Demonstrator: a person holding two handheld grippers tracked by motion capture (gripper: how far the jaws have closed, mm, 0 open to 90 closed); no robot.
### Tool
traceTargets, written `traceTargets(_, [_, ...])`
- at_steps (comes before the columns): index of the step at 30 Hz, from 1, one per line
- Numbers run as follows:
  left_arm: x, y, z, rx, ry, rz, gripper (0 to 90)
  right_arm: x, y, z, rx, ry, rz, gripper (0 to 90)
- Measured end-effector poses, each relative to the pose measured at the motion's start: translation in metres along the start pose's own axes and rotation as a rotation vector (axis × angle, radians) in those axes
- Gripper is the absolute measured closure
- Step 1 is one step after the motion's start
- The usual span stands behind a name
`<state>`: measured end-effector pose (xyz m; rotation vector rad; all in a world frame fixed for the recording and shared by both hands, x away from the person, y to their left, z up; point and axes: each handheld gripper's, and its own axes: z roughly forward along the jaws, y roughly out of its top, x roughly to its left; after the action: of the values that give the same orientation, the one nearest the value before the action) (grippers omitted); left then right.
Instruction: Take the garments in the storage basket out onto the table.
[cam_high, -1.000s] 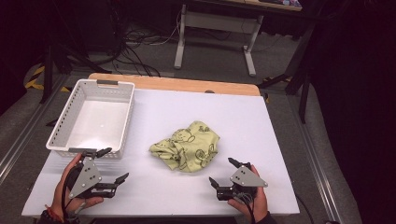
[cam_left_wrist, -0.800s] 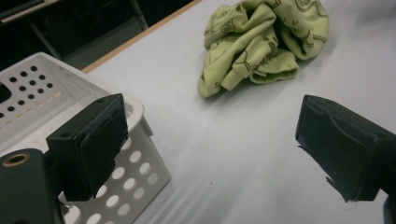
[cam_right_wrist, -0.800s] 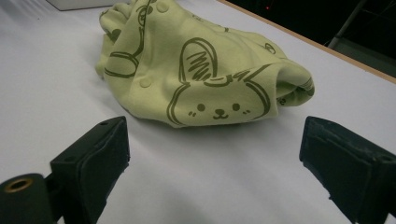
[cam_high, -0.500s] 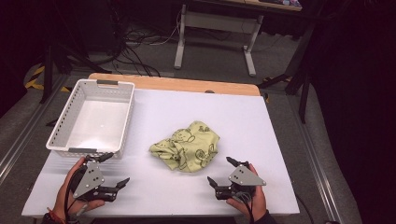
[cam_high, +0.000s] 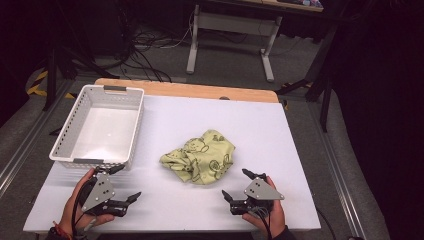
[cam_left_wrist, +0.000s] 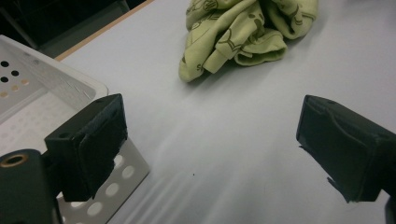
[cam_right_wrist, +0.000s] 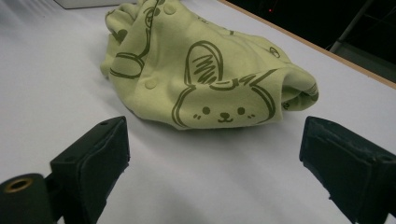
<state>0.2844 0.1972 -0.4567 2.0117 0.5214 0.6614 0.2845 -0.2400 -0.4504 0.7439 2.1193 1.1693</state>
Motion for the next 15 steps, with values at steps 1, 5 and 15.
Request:
traceTargets(1, [0.0001,-0.0001,0.0001,0.000,0.000,0.000,9.3,-0.0003,0.0000,-0.0002,-0.002,-0.001,0.001,9.1])
traceTargets(5, [-0.0002,-0.0001,0.0008,0.006,-0.005,0.006,9.4,-0.0008,0.0004,-0.0006,-0.004,0.000,0.000,9.1])
traceTargets(15, [-0.0007,-0.0005,0.0018,0.011,-0.013,0.004,9.4,0.0002,0.0003,0.0010,0.000,0.006,-0.001,9.1])
